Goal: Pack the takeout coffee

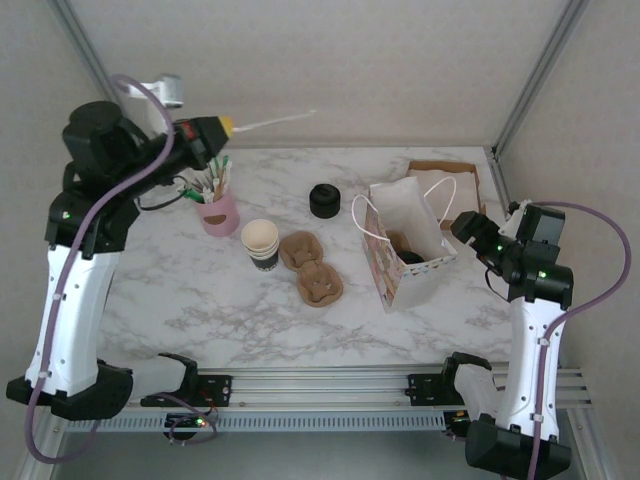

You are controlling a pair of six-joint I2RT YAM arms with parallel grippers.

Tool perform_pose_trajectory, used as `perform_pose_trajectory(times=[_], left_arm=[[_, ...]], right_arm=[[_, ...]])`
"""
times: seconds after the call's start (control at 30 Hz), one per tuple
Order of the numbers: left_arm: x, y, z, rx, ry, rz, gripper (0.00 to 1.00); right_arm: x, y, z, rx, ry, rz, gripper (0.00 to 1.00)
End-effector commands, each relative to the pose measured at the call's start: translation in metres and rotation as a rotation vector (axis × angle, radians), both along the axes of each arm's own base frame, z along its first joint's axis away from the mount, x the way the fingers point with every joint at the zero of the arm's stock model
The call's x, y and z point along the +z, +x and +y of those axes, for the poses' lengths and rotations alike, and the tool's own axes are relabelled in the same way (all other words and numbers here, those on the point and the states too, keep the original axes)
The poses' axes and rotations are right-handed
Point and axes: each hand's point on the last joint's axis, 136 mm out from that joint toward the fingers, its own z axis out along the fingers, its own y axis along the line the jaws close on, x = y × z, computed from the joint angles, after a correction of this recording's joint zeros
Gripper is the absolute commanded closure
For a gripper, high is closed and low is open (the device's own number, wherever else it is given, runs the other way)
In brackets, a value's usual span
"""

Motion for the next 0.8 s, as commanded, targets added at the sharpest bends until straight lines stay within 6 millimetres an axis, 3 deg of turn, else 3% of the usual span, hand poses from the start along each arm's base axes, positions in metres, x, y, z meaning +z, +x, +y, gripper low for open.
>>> perform_pose_trajectory(times=[0.0, 0.3, 0.53, 0.77], left_arm=[[0.006, -0.009, -0.044, -0.167, -0.026, -0.02, 1.0], [-0.038, -0.025, -0.146, -0.361, 0.129, 0.052, 1.0], [-0.092, 0.003, -0.18, -0.271, 0.302, 0.146, 1.0], [-0.122, 0.023, -0.212, -0.248, 0.406, 0.172, 1.0]], right_arm=[[0.005, -0.006, -0.003, -0.023, -0.01, -0.002, 0.16], [0.001, -0.014, -0.011, -0.063, -0.043, 0.022, 0.16], [0.0, -0.019, -0.011, -0.07, -0.052, 0.028, 0.15], [-0.004, -0.021, -0.011, -0.069, -0.05, 0.039, 0.15]])
